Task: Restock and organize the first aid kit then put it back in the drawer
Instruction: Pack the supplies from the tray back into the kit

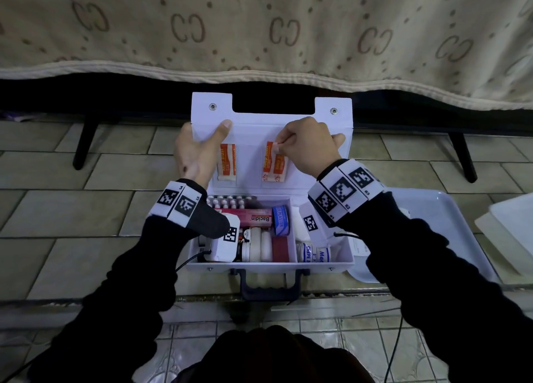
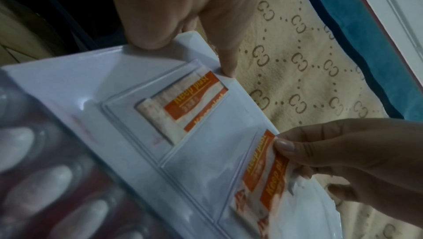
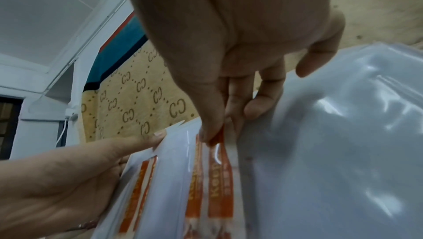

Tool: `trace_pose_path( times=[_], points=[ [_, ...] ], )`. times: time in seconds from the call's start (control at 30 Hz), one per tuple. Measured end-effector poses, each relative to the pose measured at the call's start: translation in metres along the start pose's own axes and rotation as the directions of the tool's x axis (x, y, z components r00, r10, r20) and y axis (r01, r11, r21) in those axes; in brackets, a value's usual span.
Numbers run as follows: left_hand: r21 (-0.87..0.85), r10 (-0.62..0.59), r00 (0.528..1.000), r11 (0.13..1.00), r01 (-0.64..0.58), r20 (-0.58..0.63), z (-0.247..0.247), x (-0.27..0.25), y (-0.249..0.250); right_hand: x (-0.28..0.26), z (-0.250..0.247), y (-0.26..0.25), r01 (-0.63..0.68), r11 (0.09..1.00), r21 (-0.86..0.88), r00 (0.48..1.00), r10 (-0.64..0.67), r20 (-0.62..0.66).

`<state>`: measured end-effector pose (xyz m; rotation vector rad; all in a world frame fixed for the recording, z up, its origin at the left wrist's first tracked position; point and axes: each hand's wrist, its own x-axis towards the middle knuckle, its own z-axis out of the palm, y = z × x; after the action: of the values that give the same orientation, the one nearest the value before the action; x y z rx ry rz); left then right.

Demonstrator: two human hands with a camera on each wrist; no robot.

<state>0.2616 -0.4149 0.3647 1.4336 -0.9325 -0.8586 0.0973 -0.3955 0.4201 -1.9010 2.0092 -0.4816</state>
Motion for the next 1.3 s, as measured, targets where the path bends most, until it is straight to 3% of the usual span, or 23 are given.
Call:
trace_pose_path(
  times=[0.17, 0.43, 0.6, 0.87, 1.03, 1.2, 1.3],
  points=[
    [-0.011, -0.002, 1.000, 1.000, 0.001, -0.008, 0.001, 0.001, 0.000, 0.000, 0.005, -0.003, 0.037, 0.994, -0.107, 0.999, -0.035, 0.020],
    [-0.027, 0.004, 1.000, 1.000, -0.004, -0.018, 0.001, 0.000, 0.002, -0.008, 0.013, -0.002, -0.013, 0.999, -0.033, 0.999, 0.012, -0.049],
    [-0.013, 0.008, 1.000, 1.000, -0.008, -0.018, 0.001, -0.001, 0.002, -0.003, 0.006, 0.000, -0.062, 0.997, 0.051, 0.998, 0.063, -0.006],
    [-0.020, 0.006, 1.000, 1.000, -0.006, -0.011, 0.000, -0.001, 0.001, -0.006, 0.011, 0.000, 0.049, 0.995, -0.092, 0.997, -0.055, -0.061],
    [-0.015, 0.002, 1.000, 1.000, -0.002, -0.014, 0.001, 0.000, 0.002, -0.009, 0.015, 0.001, 0.004, 1.000, -0.028, 0.997, -0.006, -0.083],
    [-0.019, 0.009, 1.000, 1.000, -0.009, -0.017, 0.001, 0.000, 0.000, -0.011, 0.019, 0.003, 0.003, 0.996, -0.087, 0.985, -0.018, -0.171],
    [-0.009, 0.019, 1.000, 1.000, -0.019, -0.016, 0.001, 0.001, -0.002, -0.012, 0.015, 0.006, 0.032, 0.998, -0.046, 0.992, -0.038, -0.122]
  ],
)
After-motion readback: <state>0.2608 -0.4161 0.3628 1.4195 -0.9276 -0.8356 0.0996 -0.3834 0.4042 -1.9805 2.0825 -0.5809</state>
